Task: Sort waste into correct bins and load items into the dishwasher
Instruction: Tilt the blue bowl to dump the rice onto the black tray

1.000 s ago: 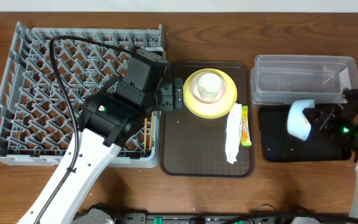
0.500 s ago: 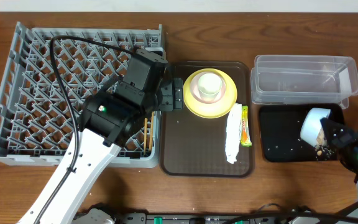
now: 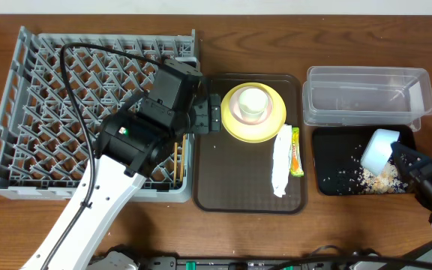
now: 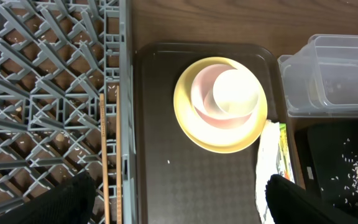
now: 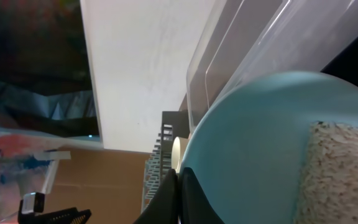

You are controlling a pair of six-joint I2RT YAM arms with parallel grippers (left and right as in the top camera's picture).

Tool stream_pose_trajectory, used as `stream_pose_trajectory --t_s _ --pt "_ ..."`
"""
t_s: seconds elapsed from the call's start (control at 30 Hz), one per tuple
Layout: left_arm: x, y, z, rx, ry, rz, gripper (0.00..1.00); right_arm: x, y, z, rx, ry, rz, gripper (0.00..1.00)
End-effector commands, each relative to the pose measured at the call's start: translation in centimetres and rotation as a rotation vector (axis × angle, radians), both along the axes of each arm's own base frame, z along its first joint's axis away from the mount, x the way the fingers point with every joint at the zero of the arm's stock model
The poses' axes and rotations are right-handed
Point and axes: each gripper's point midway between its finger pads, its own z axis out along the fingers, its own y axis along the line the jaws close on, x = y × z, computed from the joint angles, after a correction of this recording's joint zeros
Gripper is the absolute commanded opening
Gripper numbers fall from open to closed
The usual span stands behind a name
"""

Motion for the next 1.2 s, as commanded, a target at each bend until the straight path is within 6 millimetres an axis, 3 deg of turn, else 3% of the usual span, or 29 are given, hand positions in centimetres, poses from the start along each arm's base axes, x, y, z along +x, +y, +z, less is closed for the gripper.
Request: stream_pose_trajectory --t_s 0.0,0.2,0.27,0.37,0.5,0.6,0.7,0.73,0.77,0.83,0.9,1.0,1.07,1.17 --pt "0.2 0.3 0.4 0.008 -0.014 0.012 0.90 -0.2 -0.2 1.2 0.040 -0.042 0.020 0.01" --pt "0.2 0.3 0.4 0.008 -0.014 0.012 0.90 -0.3 0.3 2.3 0.068 -0.085 0.064 0.01" --pt "0.2 0.3 0.4 0.008 -0.014 0.012 0.91 0.0 -0.4 1.6 0.043 -0.049 0.020 0.01" --pt "0.2 0.3 0.4 0.008 -0.014 0.012 0.90 -0.3 0.2 2.4 0.141 -0.039 0.054 0.01" --pt "0.2 0.3 0.4 0.008 -0.014 0.012 0.91 0.3 -0.8 1.9 0.040 -0.039 0.000 0.01" --pt "0.2 0.3 0.4 0.008 -0.014 0.012 0.90 -0.3 0.3 2.7 0.163 -0.028 0.053 0.01" --pt "0.2 0.3 0.4 0.008 -0.014 0.012 0.90 0.5 -1.4 1.6 0.061 -0.002 -0.035 0.01" --pt "0.2 0.3 0.4 0.007 -0.014 0.011 0.90 -0.1 -0.1 2.5 0.205 0.012 0.030 0.01" --pt "0.2 0.3 0.4 0.007 -0.014 0.012 0.90 -0.2 0.1 2.9 0.206 -0.002 0.046 0.01" --pt "0.2 0.3 0.4 0.008 -0.014 0.012 0.91 0.8 -1.8 2.1 0.068 -0.001 -0.051 0.01" --pt "0.2 0.3 0.4 0.008 -0.014 0.012 0.90 0.2 -0.6 2.8 0.198 0.017 0.011 0.01" --pt "0.2 0.3 0.4 0.008 -0.014 0.012 0.90 0.8 -1.4 2.6 0.097 -0.006 -0.025 0.01" --pt "0.2 0.3 0.4 0.008 -0.014 0.012 0.90 0.3 0.0 3.4 0.189 -0.009 0.053 0.01" --pt "0.2 0.3 0.4 0.008 -0.014 0.012 0.90 0.8 -0.6 3.0 0.132 -0.008 0.012 0.01"
